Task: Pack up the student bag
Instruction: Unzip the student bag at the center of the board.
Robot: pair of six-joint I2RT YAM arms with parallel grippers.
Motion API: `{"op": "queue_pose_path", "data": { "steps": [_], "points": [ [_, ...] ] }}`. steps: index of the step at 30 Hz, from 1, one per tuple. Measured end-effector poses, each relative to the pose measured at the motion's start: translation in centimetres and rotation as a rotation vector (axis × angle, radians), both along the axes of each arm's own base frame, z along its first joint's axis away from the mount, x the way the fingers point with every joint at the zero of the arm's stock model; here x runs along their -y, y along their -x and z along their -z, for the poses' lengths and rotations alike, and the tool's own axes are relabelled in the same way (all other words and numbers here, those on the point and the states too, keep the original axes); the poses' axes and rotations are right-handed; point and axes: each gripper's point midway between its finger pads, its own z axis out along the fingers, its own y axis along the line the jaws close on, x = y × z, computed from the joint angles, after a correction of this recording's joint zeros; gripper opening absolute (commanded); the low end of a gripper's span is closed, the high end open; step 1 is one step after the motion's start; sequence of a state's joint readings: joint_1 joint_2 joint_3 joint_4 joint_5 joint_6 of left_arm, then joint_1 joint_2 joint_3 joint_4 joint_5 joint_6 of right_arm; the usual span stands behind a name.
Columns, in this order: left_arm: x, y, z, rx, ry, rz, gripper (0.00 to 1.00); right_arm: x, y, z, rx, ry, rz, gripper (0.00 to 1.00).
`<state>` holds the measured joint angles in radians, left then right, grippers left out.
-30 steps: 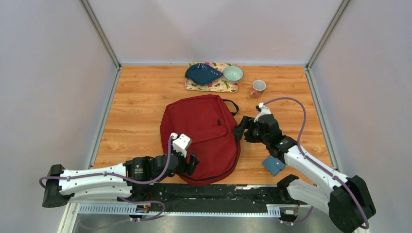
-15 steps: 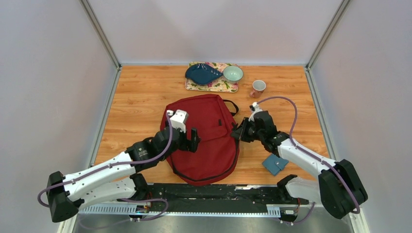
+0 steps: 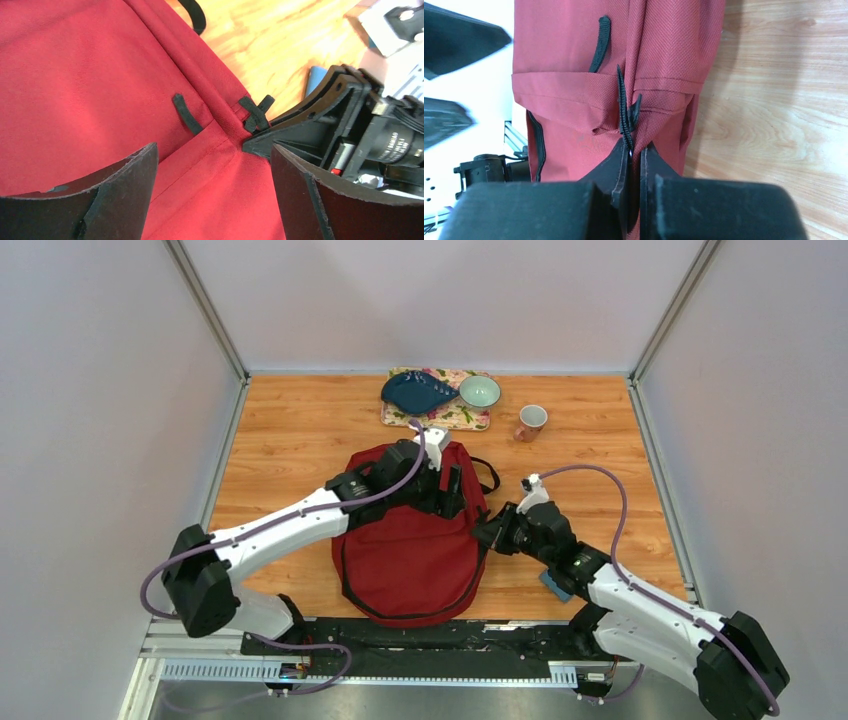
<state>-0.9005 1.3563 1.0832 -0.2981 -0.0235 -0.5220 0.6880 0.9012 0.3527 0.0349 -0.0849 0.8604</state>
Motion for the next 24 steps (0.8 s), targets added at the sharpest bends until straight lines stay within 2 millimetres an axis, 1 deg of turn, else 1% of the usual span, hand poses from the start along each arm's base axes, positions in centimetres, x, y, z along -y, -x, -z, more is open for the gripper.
{"op": "queue_pose_path", "data": {
  "steps": [4, 7, 9, 17, 20, 21, 24],
  "points": [
    [1.1, 0.5, 2.6, -0.085, -0.045, 0.046, 0.82, 0.0, 0.4, -0.2, 0.014, -0.007, 0.009, 0.00],
    [1.2, 0.7, 4.4, -0.136, -0.097, 0.054, 0.81, -0.2, 0.5, -0.2, 0.019, -0.004, 0.010, 0.00],
    [1.2, 0.6, 5.1, -0.155, -0.125, 0.050, 0.81, -0.3, 0.6, -0.2, 0.022, -0.001, 0.008, 0.00],
    [1.1, -0.2, 6.0, -0.166, -0.186, 0.018, 0.78, -0.8, 1.2, -0.7, 0.051, 0.002, -0.003, 0.00],
    [1.1, -0.6, 6.2, -0.159, -0.202, 0.002, 0.73, -0.8, 1.4, -0.9, 0.060, 0.001, -0.003, 0.00],
    [1.1, -0.7, 6.3, -0.158, -0.207, -0.001, 0.69, -0.8, 1.4, -1.1, 0.065, 0.001, -0.005, 0.00],
    [1.1, -1.0, 6.8, -0.158, -0.225, -0.009, 0.62, -0.8, 1.6, -1.4, 0.077, -0.004, -0.011, 0.00]
  ]
}}
